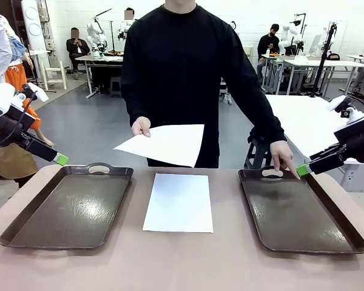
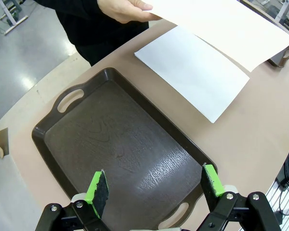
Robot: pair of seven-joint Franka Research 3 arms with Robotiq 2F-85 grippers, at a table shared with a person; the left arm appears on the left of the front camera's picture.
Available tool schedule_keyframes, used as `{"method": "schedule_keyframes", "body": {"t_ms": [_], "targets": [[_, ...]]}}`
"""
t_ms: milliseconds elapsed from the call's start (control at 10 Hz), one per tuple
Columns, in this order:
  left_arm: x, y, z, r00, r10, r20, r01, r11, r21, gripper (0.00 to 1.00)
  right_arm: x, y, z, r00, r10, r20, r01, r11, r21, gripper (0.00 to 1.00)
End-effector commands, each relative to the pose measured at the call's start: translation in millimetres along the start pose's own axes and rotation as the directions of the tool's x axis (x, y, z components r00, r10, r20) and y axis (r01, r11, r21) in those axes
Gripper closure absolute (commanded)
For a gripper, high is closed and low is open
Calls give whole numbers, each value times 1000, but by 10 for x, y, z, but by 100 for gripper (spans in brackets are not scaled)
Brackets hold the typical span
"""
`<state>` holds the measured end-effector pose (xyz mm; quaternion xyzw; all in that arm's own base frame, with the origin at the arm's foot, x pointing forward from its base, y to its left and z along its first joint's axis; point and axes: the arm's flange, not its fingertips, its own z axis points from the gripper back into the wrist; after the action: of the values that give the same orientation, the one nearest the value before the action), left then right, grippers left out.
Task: Sort the A4 documents.
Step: Receive the A4 Paper.
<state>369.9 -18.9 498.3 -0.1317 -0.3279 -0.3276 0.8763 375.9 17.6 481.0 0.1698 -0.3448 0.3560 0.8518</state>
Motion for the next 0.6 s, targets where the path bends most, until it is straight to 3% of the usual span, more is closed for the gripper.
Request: {"method": "schedule_keyframes", "body": {"t_ms": [0,200,500], "targets": [[-2,8,-11,1000,3,7,-3,1000,-7,0,0,0,0,1000,0,0,0,1000,0,0],[-2,8,-11,1000,3,7,-3,1000,-7,0,40,-66,-139,996,-84,-19,85,992,97,0],[-2,8,-11,1000,3,7,-3,1000,-7,0,201,-64,-620,944,-321,-77,329,909,254,0]]}}
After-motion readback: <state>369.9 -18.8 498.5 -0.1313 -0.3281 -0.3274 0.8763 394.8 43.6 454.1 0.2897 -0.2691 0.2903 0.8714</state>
